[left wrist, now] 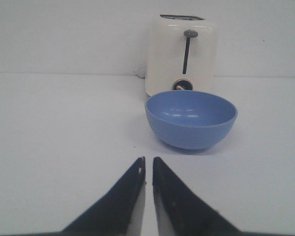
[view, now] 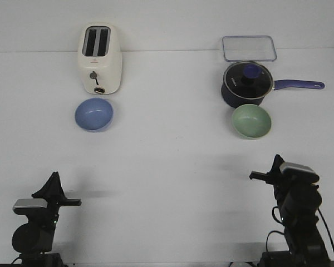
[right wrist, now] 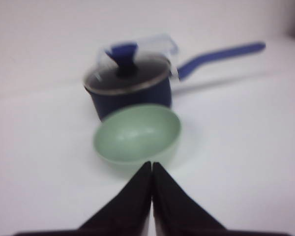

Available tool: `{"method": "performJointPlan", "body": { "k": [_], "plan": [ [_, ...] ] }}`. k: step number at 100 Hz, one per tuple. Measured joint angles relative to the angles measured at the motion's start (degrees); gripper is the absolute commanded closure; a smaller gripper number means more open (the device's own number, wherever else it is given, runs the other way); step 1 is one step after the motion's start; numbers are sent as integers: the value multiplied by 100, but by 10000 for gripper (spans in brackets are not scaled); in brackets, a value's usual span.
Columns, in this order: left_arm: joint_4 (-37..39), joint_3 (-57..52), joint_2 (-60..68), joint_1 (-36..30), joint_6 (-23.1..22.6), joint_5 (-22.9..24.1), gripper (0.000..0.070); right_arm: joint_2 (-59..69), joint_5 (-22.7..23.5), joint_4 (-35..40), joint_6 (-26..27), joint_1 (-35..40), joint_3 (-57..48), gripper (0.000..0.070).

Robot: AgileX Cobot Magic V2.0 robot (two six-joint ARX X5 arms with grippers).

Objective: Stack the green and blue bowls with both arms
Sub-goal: 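Reach the right gripper forward and grasp the rim of the pale green bowl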

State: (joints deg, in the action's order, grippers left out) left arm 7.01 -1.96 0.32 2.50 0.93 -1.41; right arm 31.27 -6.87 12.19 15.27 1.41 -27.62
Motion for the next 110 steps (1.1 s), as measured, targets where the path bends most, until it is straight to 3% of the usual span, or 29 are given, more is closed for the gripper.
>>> {"method": "performJointPlan", "body": {
  "k": [8,19,24,64,77,85,100,110],
  "plan": [
    [0,0,0,0,0,-2,685,920,293,282,-2,-157,-643,600],
    [0,0,0,0,0,-2,685,2153,678,494,-11,-378,-1436,316],
    [0,0,0,0,0,-2,685,2660,789,601,-15,-487,-1766,238],
    [0,0,0,0,0,0,685,5563,1126,850,-302,-1008,-3589,219],
    [0,0,0,0,0,-2,685,6048,1128,826,-350,-1005,-3663,239],
    [0,0,0,0,0,-2,685,6240,1128,780,-352,-1005,-3663,362],
    [-2,0,0,0,0,-2,685,6378,1128,713,-352,-1023,-3665,688],
    [-2,0,0,0,0,0,685,6378,1130,662,-361,-1058,-3681,700]
  ]
}}
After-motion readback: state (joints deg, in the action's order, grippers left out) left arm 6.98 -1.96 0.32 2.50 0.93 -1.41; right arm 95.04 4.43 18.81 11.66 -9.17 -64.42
